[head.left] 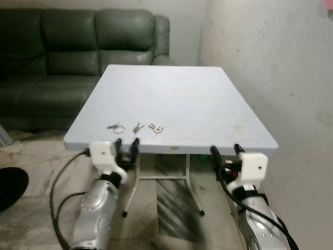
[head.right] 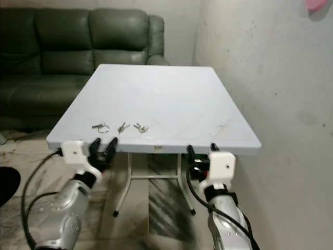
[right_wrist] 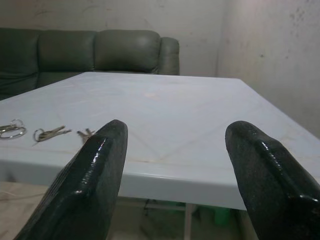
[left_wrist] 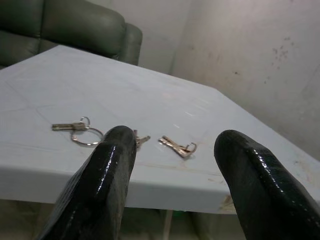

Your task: Hang keys on a hook

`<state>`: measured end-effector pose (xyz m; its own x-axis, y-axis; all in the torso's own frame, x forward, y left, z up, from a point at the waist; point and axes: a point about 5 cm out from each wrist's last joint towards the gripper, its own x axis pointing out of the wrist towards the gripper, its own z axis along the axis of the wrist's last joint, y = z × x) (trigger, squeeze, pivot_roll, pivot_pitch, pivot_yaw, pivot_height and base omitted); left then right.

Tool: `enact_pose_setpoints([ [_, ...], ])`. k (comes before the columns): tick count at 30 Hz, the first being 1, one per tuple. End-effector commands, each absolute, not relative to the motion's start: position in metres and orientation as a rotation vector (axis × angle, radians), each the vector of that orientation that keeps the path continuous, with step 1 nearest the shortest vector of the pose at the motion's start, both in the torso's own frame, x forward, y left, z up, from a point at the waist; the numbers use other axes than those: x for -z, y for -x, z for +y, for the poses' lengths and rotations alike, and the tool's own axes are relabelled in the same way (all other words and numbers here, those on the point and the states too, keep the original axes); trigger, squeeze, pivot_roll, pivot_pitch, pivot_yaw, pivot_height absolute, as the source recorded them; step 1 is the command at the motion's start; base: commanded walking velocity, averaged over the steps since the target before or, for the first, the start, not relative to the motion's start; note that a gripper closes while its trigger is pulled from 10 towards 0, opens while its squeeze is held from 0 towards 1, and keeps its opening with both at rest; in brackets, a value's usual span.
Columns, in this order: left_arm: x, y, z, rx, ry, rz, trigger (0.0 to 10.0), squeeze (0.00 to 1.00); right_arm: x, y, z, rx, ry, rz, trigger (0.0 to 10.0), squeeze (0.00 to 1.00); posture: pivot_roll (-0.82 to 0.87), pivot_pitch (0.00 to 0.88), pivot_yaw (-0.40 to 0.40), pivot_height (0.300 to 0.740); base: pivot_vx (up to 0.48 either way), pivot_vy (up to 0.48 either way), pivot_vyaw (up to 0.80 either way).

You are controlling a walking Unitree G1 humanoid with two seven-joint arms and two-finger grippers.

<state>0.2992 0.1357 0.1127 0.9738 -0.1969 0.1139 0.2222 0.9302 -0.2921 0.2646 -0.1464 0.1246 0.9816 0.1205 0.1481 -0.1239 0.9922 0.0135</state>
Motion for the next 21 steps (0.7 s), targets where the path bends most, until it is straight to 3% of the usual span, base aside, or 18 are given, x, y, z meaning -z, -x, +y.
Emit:
enact_pose_setpoints([
  [1, -0.1145, -0.3003, 0.126, 0.244, 0.313, -0.084, 10.0, 0.0, -0.124, -0.2637, -0.1547, -0.101, -0.017, -0.14, 10.0, 0.0, -0.07, 0.0, -0.017, 0.74, 0.0, 0.48, 0.0],
  [21, -0.1144, -0.3022, 0.1231, 0.248, 0.312, -0.084, 10.0, 0.0, -0.1236, -0.2646, -0.1537, -0.116, -0.012, -0.14, 10.0, 0.0, -0.07, 0.0, -0.022, 0.74, 0.0, 0.48, 0.0],
])
